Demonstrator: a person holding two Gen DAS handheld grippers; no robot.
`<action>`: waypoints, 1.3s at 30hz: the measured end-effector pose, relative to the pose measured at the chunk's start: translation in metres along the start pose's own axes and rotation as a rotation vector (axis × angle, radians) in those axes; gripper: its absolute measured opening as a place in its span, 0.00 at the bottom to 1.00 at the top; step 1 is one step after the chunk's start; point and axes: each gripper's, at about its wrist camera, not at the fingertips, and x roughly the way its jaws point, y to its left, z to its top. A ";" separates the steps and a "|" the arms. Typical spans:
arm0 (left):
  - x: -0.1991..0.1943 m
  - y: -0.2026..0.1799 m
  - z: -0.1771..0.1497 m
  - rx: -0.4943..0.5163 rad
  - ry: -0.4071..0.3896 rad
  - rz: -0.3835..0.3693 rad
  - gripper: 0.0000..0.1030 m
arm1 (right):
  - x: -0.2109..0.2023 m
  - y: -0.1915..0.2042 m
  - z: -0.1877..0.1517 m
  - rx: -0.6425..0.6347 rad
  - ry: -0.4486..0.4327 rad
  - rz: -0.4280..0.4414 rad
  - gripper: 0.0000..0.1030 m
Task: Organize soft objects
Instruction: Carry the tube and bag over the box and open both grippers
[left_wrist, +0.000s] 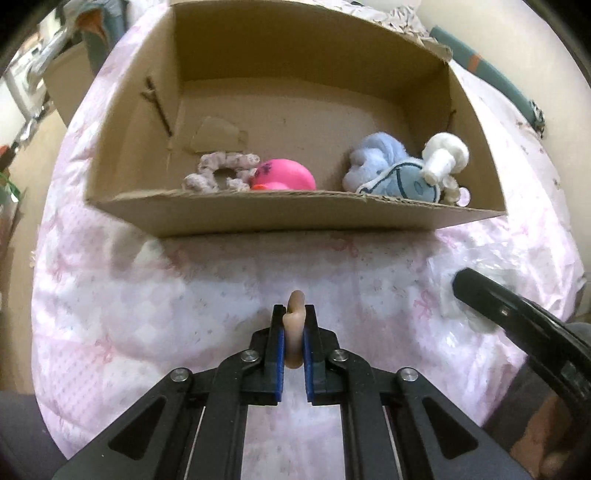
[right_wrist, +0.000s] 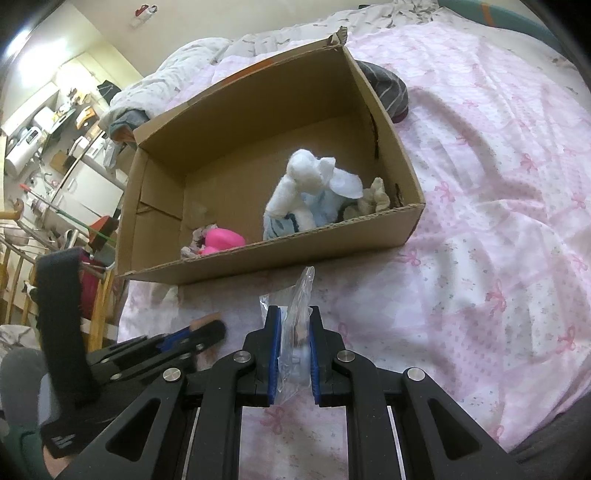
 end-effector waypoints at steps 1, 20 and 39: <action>-0.007 0.004 -0.002 -0.007 -0.012 -0.005 0.08 | 0.000 0.000 0.000 -0.001 -0.001 0.003 0.15; -0.041 0.052 -0.020 -0.090 -0.099 0.122 0.08 | 0.003 0.010 -0.003 -0.024 0.016 0.014 0.15; -0.131 0.017 0.029 -0.019 -0.311 0.192 0.08 | -0.060 0.047 0.023 -0.113 -0.139 0.077 0.15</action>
